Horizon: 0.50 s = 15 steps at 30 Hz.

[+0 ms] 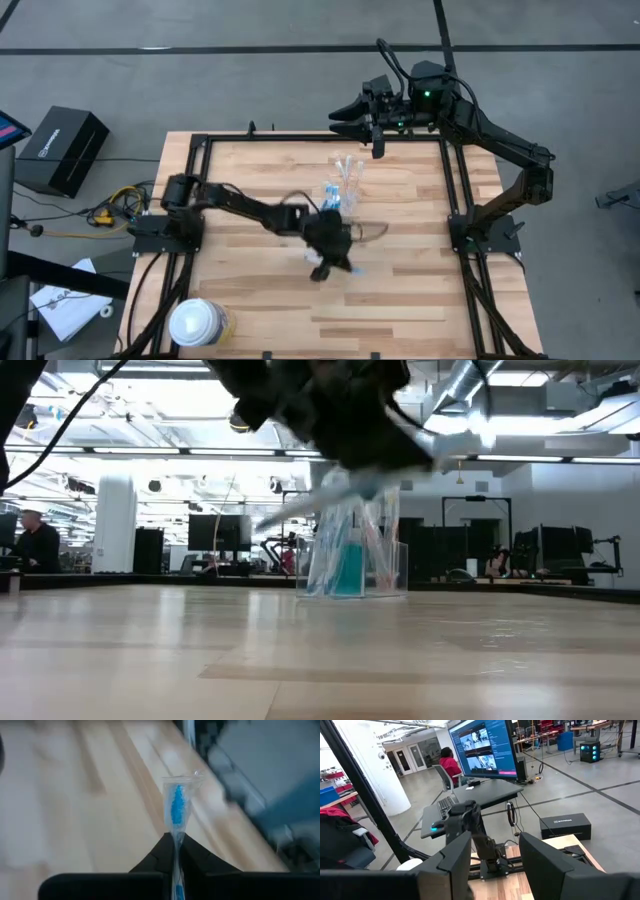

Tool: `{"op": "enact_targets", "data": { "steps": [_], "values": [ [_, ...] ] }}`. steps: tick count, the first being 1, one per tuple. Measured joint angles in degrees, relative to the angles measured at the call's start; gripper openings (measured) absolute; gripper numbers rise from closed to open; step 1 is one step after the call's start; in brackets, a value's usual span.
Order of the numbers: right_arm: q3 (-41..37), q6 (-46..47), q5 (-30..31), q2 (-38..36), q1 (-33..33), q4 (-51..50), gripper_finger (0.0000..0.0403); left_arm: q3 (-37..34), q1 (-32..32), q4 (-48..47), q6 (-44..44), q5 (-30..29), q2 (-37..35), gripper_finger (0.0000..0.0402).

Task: Pick & Place toothbrushing station
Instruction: Put the blue toothbrush into the left section of the transparent organizer

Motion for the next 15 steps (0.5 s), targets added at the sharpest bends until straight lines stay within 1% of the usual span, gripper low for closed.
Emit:
{"op": "enact_targets", "data": {
  "steps": [4, 7, 10, 15],
  "values": [
    [0.0, 0.02, 0.0, 0.02, 0.0, 1.62, 0.0159, 0.1, 3.85, 6.38, -5.38, -0.14, -5.43, 0.0006],
    [0.3, 0.04, -1.4, 0.03, -0.02, 4.28, 0.0159, 0.11, 6.48, 8.29, -7.54, -0.8, -8.34, 0.0005],
    [2.88, 0.04, -3.08, 0.12, -0.73, 4.23, 0.0159, 0.0, 9.05, 9.95, -9.51, -1.09, -11.04, 0.0005],
    [7.24, 0.04, -5.08, 0.06, -2.13, 4.06, 0.0159, 0.09, 11.92, 13.15, -10.17, -1.56, -15.91, 0.0005]
  ]
}}
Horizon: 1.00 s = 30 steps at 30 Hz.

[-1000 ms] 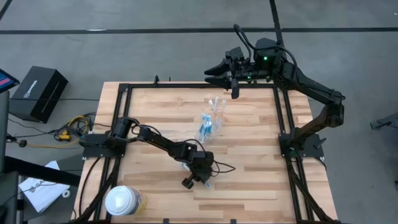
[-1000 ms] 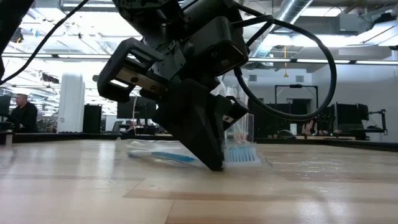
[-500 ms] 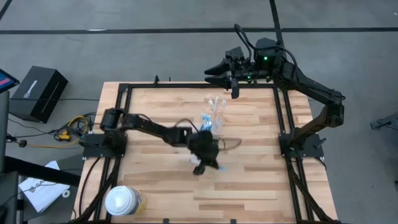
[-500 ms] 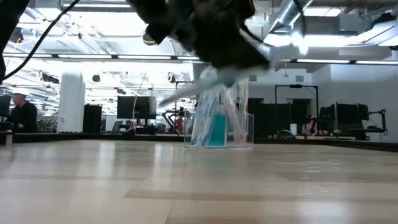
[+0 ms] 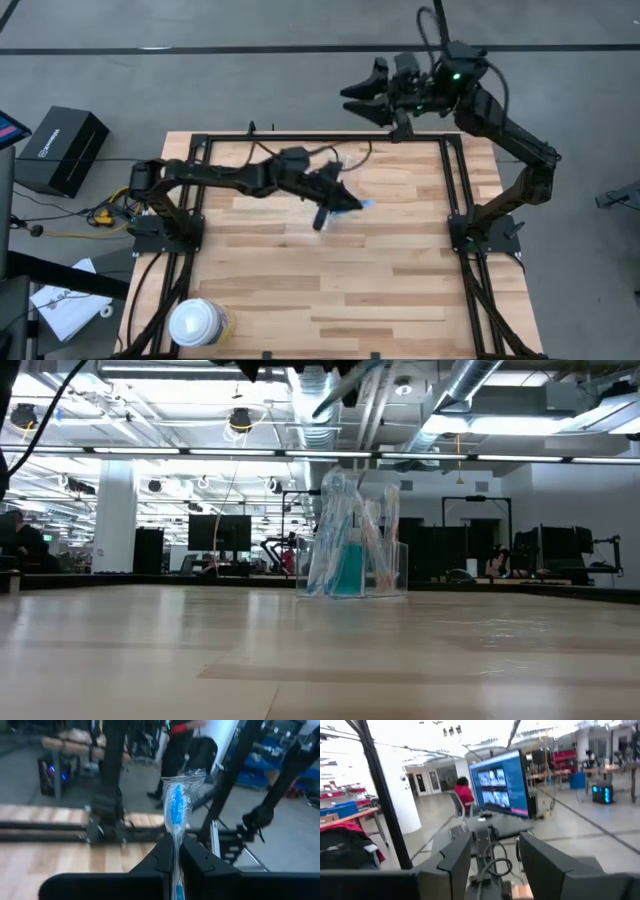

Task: Pick & Place toothbrushing station
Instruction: Put the blue toothbrush into the left section of the transparent organizer

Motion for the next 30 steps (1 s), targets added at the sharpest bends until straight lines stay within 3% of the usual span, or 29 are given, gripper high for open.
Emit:
{"op": "enact_targets", "data": {
  "steps": [8, 15, 23, 30],
  "values": [
    [6.36, 0.42, -2.26, -0.08, -2.49, -3.25, 0.0159, 0.04, 3.91, 15.56, -2.71, -2.95, -5.71, 0.0004],
    [8.62, 0.46, -4.19, 0.01, -2.81, -6.86, 0.0159, -1.13, 4.53, 25.16, -0.49, -9.42, -7.66, 0.0003],
    [9.76, 0.15, -6.66, -0.06, -2.83, -15.34, 0.0159, -19.41, 3.47, 53.25, -2.13, -23.27, -8.2, 0.0002],
    [9.78, -5.27, -9.52, -0.03, -2.81, -22.2, 0.0159, -31.24, 0.41, 59.36, 2.32, -35.03, -8.03, 0.0002]
  ]
}}
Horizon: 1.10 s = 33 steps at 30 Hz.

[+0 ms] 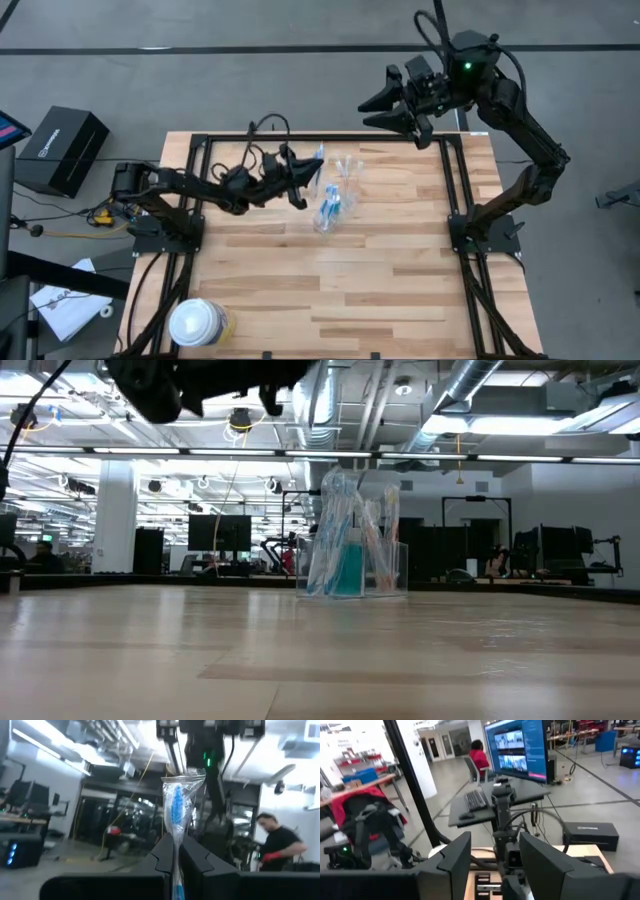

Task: Pick & Place toothbrushing station
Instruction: Put the blue toothbrush into the left section of the transparent organizer

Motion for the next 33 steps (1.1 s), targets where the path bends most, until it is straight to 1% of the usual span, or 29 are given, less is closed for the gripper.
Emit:
{"op": "enact_targets", "data": {
  "steps": [4, 9, 11, 12, 19, 23, 28, 33],
  "values": [
    [0.01, -2.33, -0.19, 0.36, -0.02, -1.59, 0.0159, -3.93, -0.5, 2.47, 0.08, -2.21, 1.82, 0.0003],
    [0.0, -5.15, -0.26, 0.33, -0.09, -1.55, 0.0159, -7.07, -0.48, 10.75, 0.17, -3.66, 5.03, 0.0003],
    [0.02, -5.28, -0.24, 0.35, -0.32, -1.58, 0.0159, -7.49, -0.48, 14.69, 0.22, -3.82, 7.17, 0.0003],
    [0.02, -5.3, -0.24, 0.35, -0.35, -1.57, 0.0159, -7.43, -0.48, 15.16, 0.22, -3.81, 8.24, 0.0002],
    [0.0, -7.66, -0.22, 0.63, -0.37, -2.32, 0.0159, -5.56, -1.36, 14.89, -0.19, -3.33, 14.67, 0.0003],
    [0.13, -9.85, -0.17, 1.33, -0.35, -2.64, 0.0159, -5.06, -2.1, 14.92, 0.83, -2.38, 16.86, 0.0002],
    [0.11, -9.93, 0.0, 2.86, -0.32, -2.31, 0.0159, -5.02, -2.42, 14.87, 1.72, -1.7, 18.97, 0.0002],
    [0.02, -10.56, -0.17, 4.93, -0.05, -2.81, 0.0159, -5.0, -2.41, 14.98, 3.31, 0.24, 20.87, 0.0003]
  ]
}}
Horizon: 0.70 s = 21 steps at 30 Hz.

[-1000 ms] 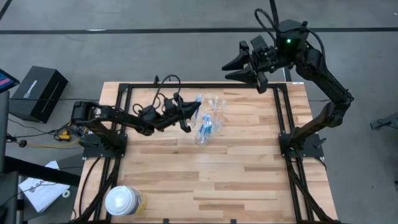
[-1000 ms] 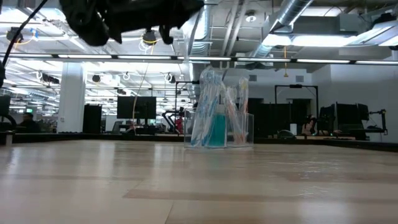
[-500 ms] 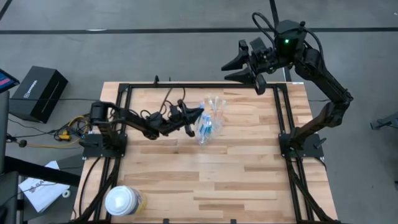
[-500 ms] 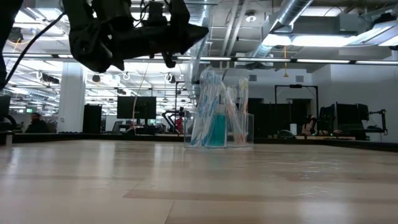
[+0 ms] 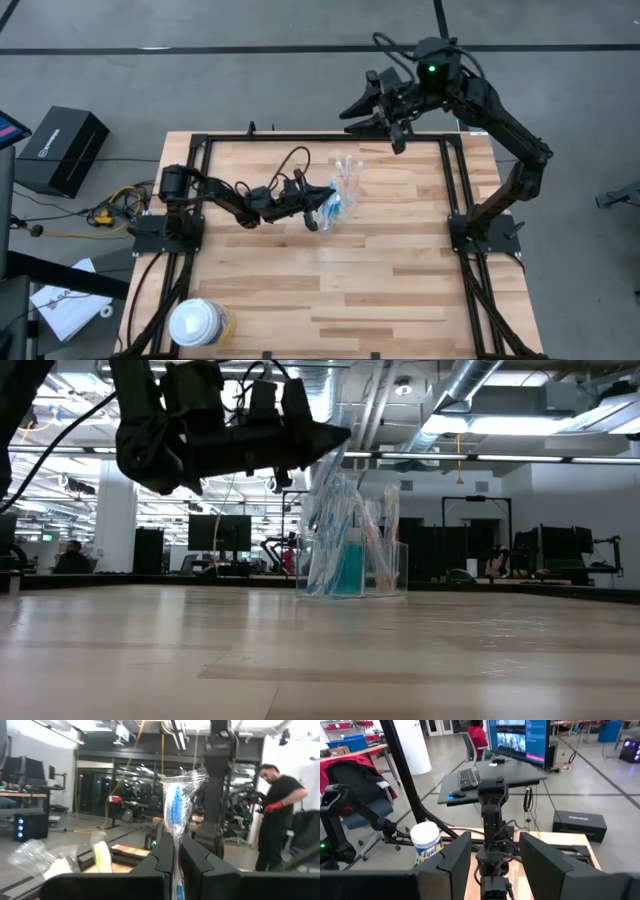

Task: Pick & Place toothbrushing station
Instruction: Put the blue toothbrush into the left section of the transparent organizer

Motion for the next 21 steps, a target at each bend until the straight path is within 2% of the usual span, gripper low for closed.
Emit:
{"op": "enact_targets", "data": {
  "steps": [11, 21],
  "values": [
    [-0.05, -1.65, -0.07, 4.25, 2.19, 0.09, 0.0159, 5.15, 0.07, -0.02, -0.43, 6.17, 6.95, 0.0002],
    [-0.04, -2.39, -0.23, 3.92, 2.54, -0.51, 0.0159, 5.23, -0.22, -0.11, -1.11, 6.93, 10.2, 0.0003]
  ]
}}
